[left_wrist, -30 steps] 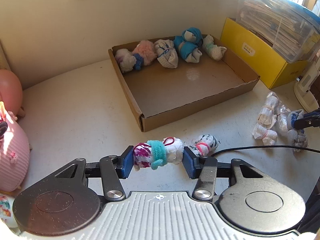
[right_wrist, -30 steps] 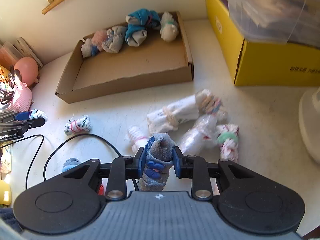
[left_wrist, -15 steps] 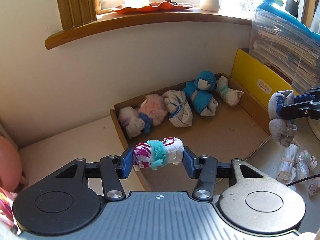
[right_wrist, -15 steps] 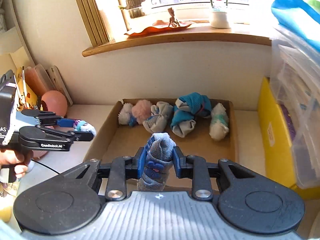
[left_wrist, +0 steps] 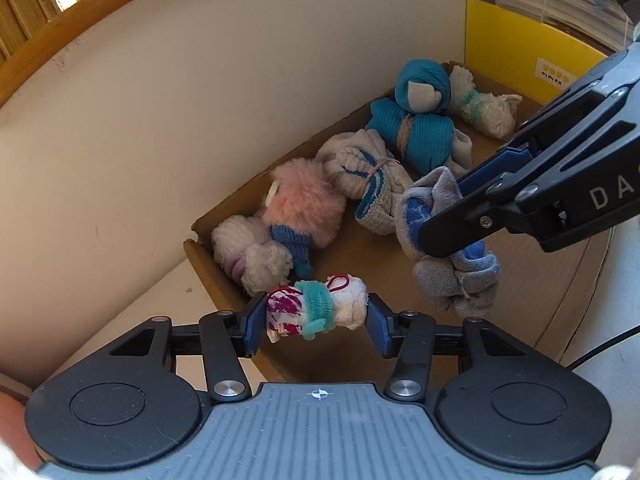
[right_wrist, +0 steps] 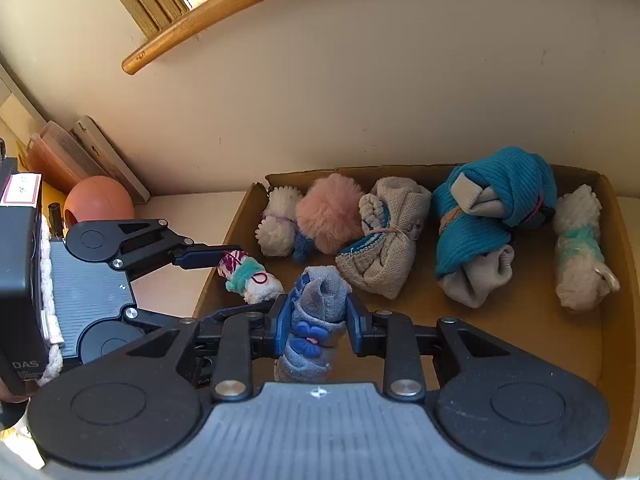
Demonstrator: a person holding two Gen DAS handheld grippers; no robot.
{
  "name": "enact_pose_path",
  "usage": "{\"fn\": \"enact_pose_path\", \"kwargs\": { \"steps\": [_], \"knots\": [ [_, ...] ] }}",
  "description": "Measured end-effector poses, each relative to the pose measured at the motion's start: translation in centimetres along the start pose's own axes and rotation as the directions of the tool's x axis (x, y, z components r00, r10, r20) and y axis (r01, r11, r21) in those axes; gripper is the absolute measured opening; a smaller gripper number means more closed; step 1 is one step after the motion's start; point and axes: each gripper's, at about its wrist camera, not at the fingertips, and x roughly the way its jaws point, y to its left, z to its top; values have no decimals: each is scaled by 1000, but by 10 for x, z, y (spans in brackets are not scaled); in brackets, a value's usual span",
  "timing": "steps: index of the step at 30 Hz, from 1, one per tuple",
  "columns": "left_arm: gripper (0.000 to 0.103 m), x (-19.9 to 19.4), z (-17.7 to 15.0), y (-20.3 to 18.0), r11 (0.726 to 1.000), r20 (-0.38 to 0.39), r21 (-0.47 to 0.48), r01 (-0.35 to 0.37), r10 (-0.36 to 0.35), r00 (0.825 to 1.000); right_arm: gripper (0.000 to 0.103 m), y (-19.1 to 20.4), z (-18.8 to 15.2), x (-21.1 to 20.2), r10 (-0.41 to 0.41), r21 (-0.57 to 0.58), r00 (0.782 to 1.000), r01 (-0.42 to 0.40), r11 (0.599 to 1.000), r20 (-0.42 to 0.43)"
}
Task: Organize objects
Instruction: 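Lower the teal-band bundle into the tray and open the left gripper while the right lowers the grey sock, then move both open grippers back toward the red plastic bundles on the table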
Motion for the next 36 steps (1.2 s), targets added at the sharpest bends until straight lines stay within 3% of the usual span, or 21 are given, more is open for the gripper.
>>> {"fn": "enact_pose_path", "kwargs": {
  "steps": [5,11,13,18,24,29,36],
  "knots": [
    [60,12,3,-5,999,-12,54,6,-5,1000,26,6,6,25,-25,-65,998,21,998,-63],
    [60,18,2,-1,999,-3,34,-7,7,1000,27,9,9,36,-24,-86,996,17,996,-88],
    [69,18,3,-1,999,2,31,-28,28,1000,28,11,11,37,-25,-87,995,17,996,-95],
    [76,5,1,0,1000,30,8,-24,23,999,33,19,13,26,-21,-90,998,16,996,-60],
    [78,-24,-3,13,997,69,-83,-11,17,997,34,30,12,11,-31,-104,999,28,994,-26],
    [78,-48,-12,28,989,77,-145,-44,56,995,36,38,15,-8,-26,-115,1000,26,993,3],
    [80,-89,-36,49,960,90,-270,-73,101,991,39,58,22,-47,7,-119,997,2,993,75]
  ]
}}
